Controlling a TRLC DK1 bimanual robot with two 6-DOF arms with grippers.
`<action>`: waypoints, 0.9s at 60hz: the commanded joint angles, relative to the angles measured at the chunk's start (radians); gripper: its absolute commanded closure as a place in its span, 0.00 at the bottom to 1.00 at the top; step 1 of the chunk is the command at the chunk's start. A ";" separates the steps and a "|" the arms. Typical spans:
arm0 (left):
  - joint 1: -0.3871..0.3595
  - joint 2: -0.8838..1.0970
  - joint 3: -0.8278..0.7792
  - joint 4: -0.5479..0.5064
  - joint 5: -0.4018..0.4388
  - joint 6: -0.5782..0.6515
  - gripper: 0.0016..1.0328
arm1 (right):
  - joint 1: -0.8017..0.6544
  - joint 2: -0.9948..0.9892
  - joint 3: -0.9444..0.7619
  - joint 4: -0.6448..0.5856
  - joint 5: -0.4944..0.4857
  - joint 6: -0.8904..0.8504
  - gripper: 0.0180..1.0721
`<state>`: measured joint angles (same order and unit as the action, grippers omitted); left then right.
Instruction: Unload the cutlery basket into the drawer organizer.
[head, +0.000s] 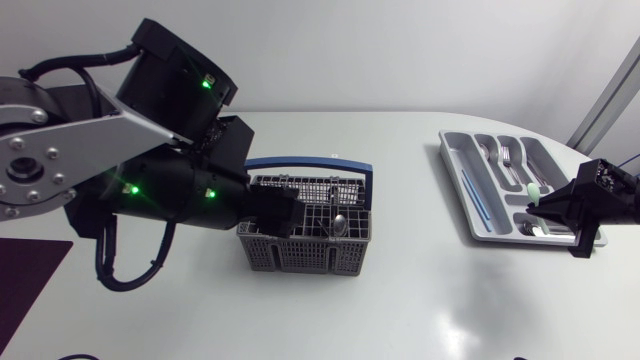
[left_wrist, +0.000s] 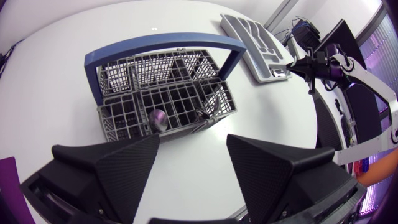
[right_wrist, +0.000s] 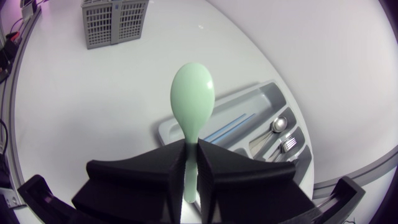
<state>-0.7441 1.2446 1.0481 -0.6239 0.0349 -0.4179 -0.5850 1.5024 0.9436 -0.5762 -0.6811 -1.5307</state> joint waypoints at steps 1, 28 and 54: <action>-0.008 0.009 0.000 -0.007 -0.010 0.019 0.26 | -0.012 0.078 0.046 -0.002 0.026 -0.085 0.94; -0.014 -0.024 -0.037 -0.011 -0.059 0.041 0.26 | -0.044 0.323 0.165 0.162 0.247 -0.197 0.89; -0.021 -0.025 -0.049 -0.016 -0.063 0.041 0.26 | -0.038 0.334 0.083 0.363 0.357 -0.207 0.58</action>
<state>-0.7525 1.2346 1.0256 -0.6315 -0.0174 -0.3920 -0.6247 1.8297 1.0580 -0.2249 -0.3336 -1.7073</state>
